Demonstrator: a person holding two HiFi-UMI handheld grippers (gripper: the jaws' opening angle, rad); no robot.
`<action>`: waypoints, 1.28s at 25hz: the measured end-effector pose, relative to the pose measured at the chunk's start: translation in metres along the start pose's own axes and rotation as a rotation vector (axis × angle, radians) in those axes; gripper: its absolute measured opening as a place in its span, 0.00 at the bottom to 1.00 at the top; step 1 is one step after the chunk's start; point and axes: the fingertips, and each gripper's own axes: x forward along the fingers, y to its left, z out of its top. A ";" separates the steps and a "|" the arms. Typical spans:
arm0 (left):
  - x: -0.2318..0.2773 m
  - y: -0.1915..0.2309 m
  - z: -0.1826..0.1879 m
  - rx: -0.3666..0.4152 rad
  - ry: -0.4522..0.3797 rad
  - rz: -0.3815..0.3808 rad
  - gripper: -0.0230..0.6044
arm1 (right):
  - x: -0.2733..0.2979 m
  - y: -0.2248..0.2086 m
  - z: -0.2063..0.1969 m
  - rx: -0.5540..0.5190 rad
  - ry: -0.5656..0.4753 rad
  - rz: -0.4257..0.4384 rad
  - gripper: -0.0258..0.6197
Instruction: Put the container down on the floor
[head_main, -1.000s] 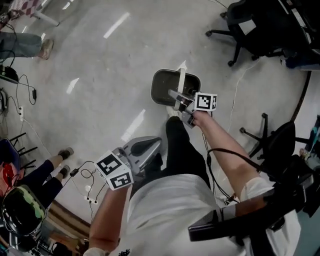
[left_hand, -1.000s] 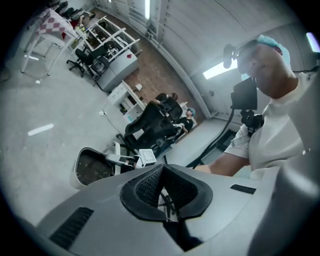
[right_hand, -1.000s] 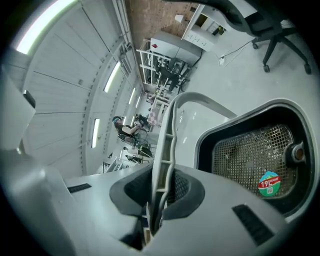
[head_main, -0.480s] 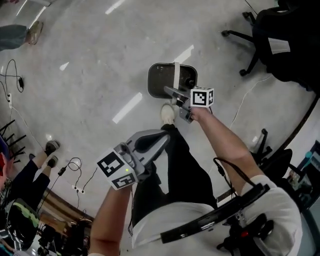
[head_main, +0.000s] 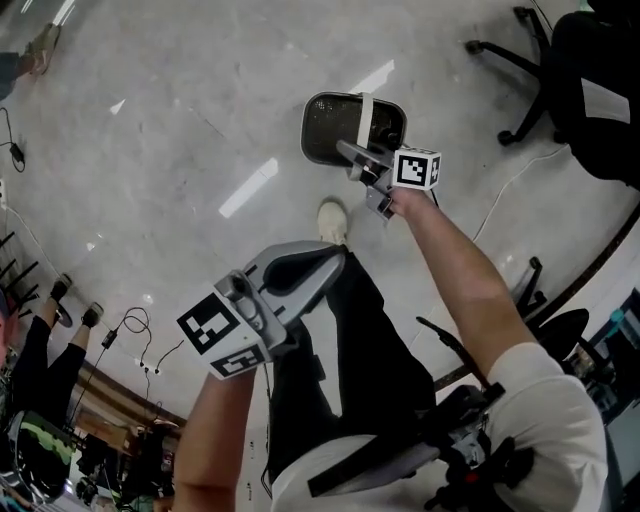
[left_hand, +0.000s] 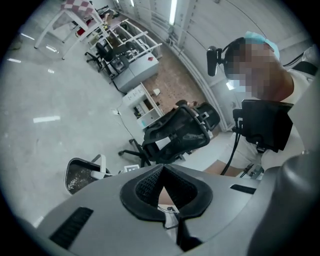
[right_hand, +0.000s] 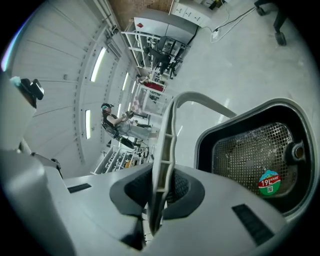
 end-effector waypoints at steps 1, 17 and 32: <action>0.001 0.006 -0.003 -0.007 0.001 0.005 0.05 | 0.001 -0.007 0.000 0.015 -0.004 0.004 0.09; 0.023 0.025 -0.017 -0.041 0.021 -0.036 0.05 | 0.003 -0.023 0.002 -0.013 -0.029 0.075 0.09; 0.025 0.023 -0.023 -0.064 0.027 -0.037 0.05 | -0.005 -0.037 -0.001 0.023 0.038 0.109 0.23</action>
